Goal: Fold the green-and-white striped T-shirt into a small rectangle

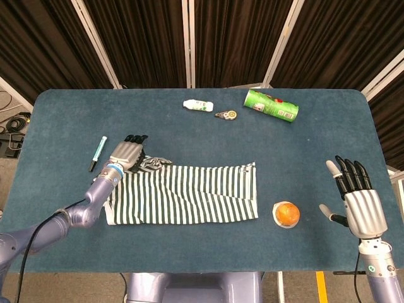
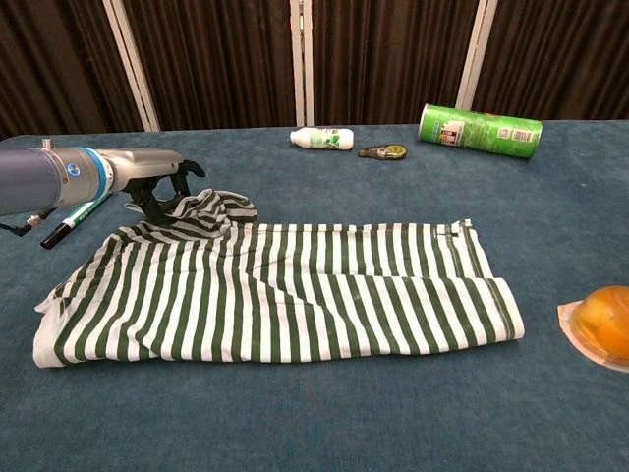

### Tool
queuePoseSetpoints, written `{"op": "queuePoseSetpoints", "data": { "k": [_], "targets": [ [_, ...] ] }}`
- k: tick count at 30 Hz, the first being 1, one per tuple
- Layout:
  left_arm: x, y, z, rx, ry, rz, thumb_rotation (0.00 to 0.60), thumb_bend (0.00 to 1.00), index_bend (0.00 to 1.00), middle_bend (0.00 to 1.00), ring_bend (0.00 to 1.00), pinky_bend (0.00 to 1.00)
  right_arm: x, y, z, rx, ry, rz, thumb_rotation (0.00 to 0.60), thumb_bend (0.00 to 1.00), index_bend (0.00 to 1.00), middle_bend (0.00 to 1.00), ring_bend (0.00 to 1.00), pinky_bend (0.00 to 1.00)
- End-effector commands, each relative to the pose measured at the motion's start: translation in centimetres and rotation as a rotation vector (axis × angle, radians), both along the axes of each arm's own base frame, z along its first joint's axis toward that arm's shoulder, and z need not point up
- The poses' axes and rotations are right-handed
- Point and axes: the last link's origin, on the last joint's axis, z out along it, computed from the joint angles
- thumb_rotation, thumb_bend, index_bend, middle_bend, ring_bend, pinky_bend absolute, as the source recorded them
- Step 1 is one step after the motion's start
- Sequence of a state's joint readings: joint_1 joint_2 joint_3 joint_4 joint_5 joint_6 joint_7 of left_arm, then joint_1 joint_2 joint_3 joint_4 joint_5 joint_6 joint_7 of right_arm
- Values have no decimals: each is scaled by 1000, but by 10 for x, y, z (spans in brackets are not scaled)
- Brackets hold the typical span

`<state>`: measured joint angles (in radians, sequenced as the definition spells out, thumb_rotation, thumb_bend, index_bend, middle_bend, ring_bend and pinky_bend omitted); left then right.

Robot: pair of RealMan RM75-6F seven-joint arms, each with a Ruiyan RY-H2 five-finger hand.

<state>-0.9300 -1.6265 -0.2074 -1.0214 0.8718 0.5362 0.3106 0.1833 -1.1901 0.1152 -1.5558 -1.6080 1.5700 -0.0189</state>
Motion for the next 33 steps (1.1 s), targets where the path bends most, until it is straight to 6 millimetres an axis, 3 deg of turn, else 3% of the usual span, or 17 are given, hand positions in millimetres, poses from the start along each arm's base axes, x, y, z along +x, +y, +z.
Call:
{"op": "queuePoseSetpoints", "data": {
  "k": [1,33],
  "targets": [
    [-4,-6,3,-9,14,10,600,541,833,0,0,0,0,0,1,-2,-1,2,600,10,113,4,0,0],
    [0,-52,12,-156,60,76,600,540,823,0,0,0,5,7,8,-15,-23,26,600,10,115,5,0,0]
  ]
}}
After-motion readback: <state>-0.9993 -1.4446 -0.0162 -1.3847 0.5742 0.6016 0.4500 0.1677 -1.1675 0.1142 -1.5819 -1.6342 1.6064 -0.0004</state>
